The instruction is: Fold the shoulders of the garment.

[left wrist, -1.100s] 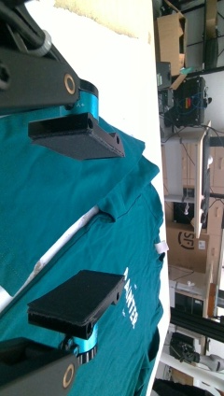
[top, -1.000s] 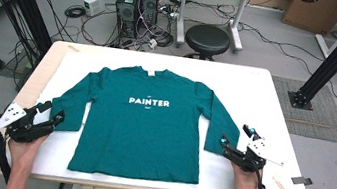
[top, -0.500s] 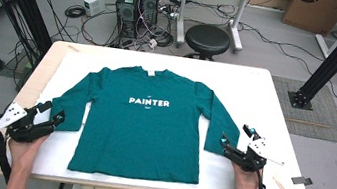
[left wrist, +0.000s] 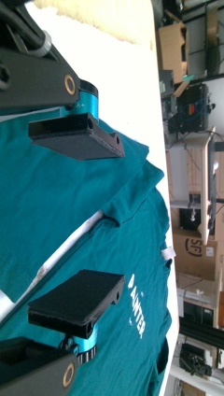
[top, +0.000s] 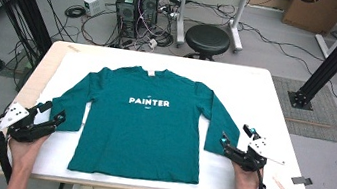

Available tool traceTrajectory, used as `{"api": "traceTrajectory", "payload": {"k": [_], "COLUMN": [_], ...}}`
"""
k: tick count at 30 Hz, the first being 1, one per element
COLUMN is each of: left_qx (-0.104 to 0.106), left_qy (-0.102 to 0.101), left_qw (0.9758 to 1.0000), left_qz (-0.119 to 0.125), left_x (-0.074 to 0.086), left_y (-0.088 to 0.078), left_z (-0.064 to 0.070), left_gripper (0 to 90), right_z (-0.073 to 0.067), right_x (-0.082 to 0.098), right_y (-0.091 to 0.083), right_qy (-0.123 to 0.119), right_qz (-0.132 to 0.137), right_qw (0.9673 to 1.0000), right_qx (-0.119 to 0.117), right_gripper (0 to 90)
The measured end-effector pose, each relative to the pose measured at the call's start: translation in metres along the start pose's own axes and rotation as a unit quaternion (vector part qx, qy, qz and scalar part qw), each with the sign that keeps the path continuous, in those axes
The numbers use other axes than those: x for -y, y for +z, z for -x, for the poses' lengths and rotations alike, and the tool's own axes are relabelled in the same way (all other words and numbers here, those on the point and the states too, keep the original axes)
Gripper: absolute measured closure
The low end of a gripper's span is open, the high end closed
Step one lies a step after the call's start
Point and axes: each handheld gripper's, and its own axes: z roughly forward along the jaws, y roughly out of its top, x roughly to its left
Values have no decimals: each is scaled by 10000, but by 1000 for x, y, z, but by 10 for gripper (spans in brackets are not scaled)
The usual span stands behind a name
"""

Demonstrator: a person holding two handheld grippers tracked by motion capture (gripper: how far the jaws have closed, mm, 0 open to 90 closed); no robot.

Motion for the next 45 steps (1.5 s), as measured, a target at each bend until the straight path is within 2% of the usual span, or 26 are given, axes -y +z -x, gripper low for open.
{"api": "traceTrajectory", "payload": {"k": [2,6,9,13,19,24,27,30,33,36,38,39,40,41,42,44,45], "left_qx": [29,23,129,329,557,583,588,544,546,590,626,602,587,607,615,683,725], "left_qy": [-83,-79,56,415,643,670,602,594,586,674,731,753,805,808,777,706,701], "left_qw": [10000,10000,9997,9964,9911,9900,9883,9844,9789,9721,9692,9685,9664,9657,9666,9667,9659], "left_qz": [17,41,-221,-660,-1028,-1099,-1275,-1561,-1880,-2169,-2268,-2294,-2370,-2394,-2363,-2363,-2386], "left_x": [-1,-6,-13,-19,-25,-28,-27,-22,-15,-8,-6,-6,-6,-5,-5,-5,-5], "left_y": [-1,-3,-4,-1,6,9,11,14,19,24,27,28,28,29,29,28,27], "left_z": [-1,-1,0,4,10,12,10,8,6,7,9,9,9,8,9,8,7], "left_gripper": [339,338,338,340,364,368,369,388,397,404,404,408,408,408,408,410,410], "right_z": [0,0,0,-1,-1,-2,-3,-3,-3,-2,-3,-3,-3,-3,-3,-3,-3], "right_x": [0,0,0,-1,0,0,0,0,0,-1,-1,-1,-1,-1,-1,-1,-1], "right_y": [0,0,1,1,1,1,1,1,1,2,2,2,2,2,2,2,2], "right_qy": [6,27,-22,-14,-88,-61,-36,-34,-63,-111,-101,-73,-88,-88,-118,-111,-114], "right_qz": [-5,-37,-35,-68,-32,-61,-68,-65,-72,-74,-96,-113,-122,-122,-128,-140,-135], "right_qw": [10000,10000,10000,10000,10000,10000,10000,10000,10000,9999,9999,9999,9999,9999,9998,9998,9998], "right_qx": [-5,18,21,-4,19,19,17,28,27,38,33,19,27,27,33,34,31], "right_gripper": [181,181,181,181,181,181,181,181,181,181,181,181,181,181,181,181,181]}}
